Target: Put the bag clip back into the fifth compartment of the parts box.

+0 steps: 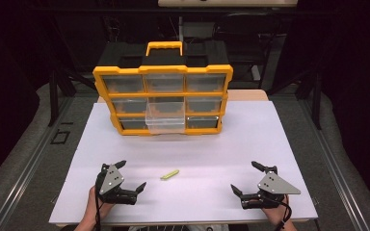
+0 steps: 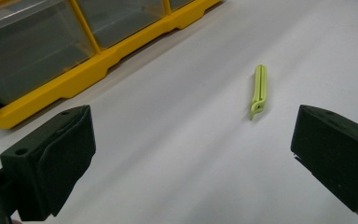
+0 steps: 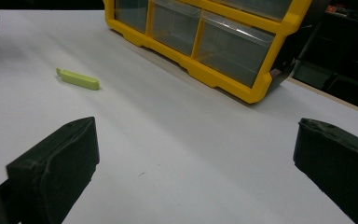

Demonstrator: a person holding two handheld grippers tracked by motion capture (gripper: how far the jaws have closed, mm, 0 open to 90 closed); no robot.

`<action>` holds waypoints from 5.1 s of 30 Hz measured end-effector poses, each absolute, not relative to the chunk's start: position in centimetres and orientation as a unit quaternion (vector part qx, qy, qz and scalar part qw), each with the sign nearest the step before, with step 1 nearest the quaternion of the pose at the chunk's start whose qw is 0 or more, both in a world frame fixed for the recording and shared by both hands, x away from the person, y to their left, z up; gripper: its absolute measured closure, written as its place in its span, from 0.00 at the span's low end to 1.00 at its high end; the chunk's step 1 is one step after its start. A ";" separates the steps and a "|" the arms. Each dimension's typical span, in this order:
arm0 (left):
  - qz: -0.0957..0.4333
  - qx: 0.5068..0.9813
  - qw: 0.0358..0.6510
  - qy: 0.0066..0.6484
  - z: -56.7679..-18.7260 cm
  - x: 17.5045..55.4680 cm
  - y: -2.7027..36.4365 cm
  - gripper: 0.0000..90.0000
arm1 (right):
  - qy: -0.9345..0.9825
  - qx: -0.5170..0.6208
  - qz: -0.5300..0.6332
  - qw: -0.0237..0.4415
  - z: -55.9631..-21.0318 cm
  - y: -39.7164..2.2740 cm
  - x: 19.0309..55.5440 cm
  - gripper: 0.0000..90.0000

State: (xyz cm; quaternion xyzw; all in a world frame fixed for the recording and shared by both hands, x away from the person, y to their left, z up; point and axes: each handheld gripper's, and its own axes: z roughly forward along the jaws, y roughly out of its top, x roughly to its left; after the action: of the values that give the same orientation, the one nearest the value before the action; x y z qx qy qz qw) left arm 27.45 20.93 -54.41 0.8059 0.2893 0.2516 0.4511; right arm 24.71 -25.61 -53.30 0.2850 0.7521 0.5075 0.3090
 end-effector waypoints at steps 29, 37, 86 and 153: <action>0.215 0.876 0.341 0.266 -52.7 30.6 14.9 0.00 | 0.756 0.291 0.496 0.313 -53.3 -25.8 24.7 0.00; 0.208 0.889 0.316 0.258 -52.4 31.4 13.5 0.00 | 0.757 0.292 0.495 0.312 -53.4 -25.8 24.7 0.00; 0.139 0.936 0.230 0.228 -52.7 32.7 8.5 0.68 | 0.763 0.299 0.479 0.317 -53.6 -26.0 25.0 0.00; 0.073 0.940 0.227 0.245 -51.1 35.0 11.4 0.89 | 0.762 0.301 0.477 0.317 -53.6 -26.2 24.9 0.01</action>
State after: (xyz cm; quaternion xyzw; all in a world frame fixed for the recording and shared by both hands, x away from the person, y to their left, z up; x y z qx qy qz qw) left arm 34.98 11.37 -51.07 0.9399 0.2445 0.0727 0.2269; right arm 24.94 -26.20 -53.65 0.3010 0.7625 0.4770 0.3170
